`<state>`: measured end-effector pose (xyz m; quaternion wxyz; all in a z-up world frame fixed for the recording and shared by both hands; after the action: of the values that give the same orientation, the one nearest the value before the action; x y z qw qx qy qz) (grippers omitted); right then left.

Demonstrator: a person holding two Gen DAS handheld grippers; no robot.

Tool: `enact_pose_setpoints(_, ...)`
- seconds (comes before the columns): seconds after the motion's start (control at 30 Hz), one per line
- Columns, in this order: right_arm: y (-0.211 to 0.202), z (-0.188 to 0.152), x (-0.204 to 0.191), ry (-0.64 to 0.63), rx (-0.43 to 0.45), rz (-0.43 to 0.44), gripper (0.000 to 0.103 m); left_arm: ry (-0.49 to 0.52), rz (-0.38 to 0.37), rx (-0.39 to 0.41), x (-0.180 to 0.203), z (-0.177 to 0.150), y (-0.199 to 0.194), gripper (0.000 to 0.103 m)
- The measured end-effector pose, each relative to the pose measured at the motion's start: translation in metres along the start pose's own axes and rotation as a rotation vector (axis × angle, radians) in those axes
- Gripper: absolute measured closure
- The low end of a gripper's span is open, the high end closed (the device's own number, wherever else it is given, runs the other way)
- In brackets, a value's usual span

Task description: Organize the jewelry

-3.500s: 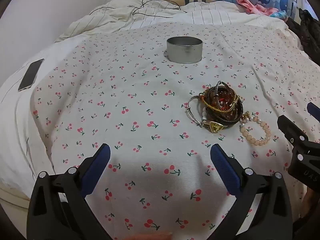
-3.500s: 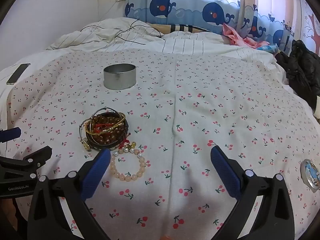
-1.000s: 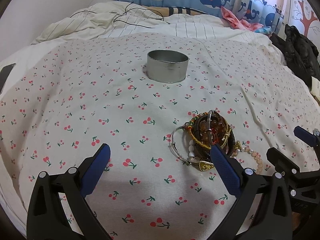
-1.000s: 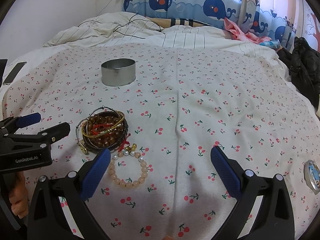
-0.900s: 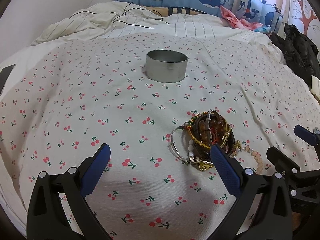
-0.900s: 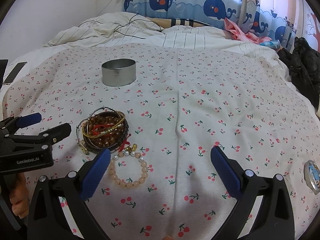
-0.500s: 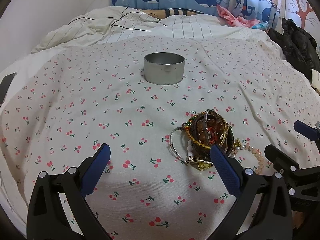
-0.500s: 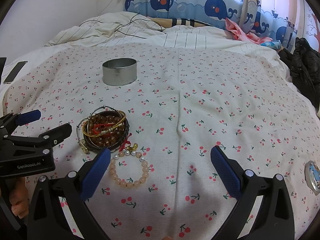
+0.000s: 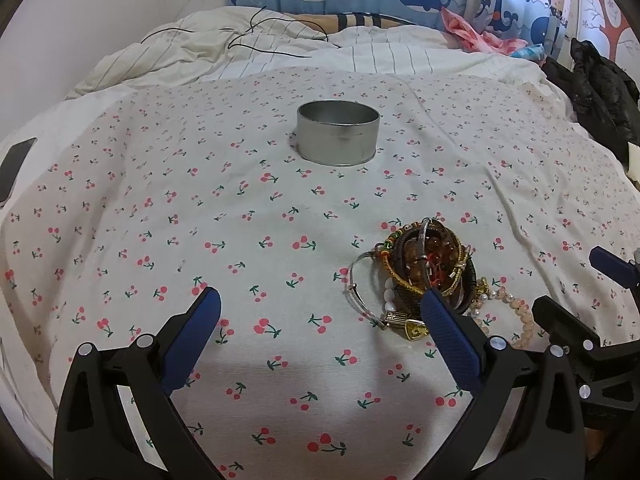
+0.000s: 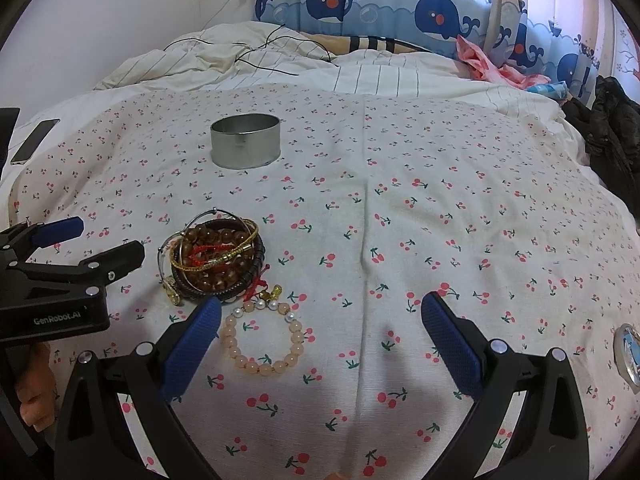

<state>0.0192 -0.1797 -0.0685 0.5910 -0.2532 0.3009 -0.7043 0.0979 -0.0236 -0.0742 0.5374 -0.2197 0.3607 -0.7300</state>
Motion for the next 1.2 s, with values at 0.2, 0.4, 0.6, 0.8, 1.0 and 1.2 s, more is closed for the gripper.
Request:
enact_pose_setpoints(0.2,-0.001,0.000,-0.002,0.002,0.006,0.023,0.007,0.009,0.011,-0.002,-0.003,0.001,0.000,0.006)
enact_pose_setpoints(0.4,-0.003,0.001,0.000,0.013,0.010,0.050,0.007,0.010,-0.027,-0.054,-0.020,0.003,0.003,0.006)
enact_pose_setpoints(0.6,0.000,-0.001,0.005,0.013,-0.012,0.050,0.007,0.070,-0.164,-0.104,-0.007,0.007,0.009,0.006)
enact_pose_setpoints(0.8,0.004,0.001,0.002,-0.002,-0.033,0.082,0.007,0.128,-0.316,-0.112,0.025,0.019,0.014,0.006)
enact_pose_setpoints(1.0,0.016,0.022,-0.004,0.022,-0.053,0.239,0.009,-0.055,-0.419,-0.188,0.005,0.029,0.029,0.006)
enact_pose_setpoints(1.2,0.039,0.022,-0.012,-0.056,-0.121,0.220,0.018,-0.208,-0.570,-0.196,-0.002,0.042,0.032,0.006)
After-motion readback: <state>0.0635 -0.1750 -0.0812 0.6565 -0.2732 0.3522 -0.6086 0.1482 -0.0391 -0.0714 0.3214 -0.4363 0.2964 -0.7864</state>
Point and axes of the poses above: each gripper's, at about its wrist camera, not at the fingertips, and y roughly the way its jaws point, x to its right, z to its top, the point moved 8 cm from there along y, roughly the way its jaws point, and after that the axes turned 2 degrees about z, right-handed, at the moved point
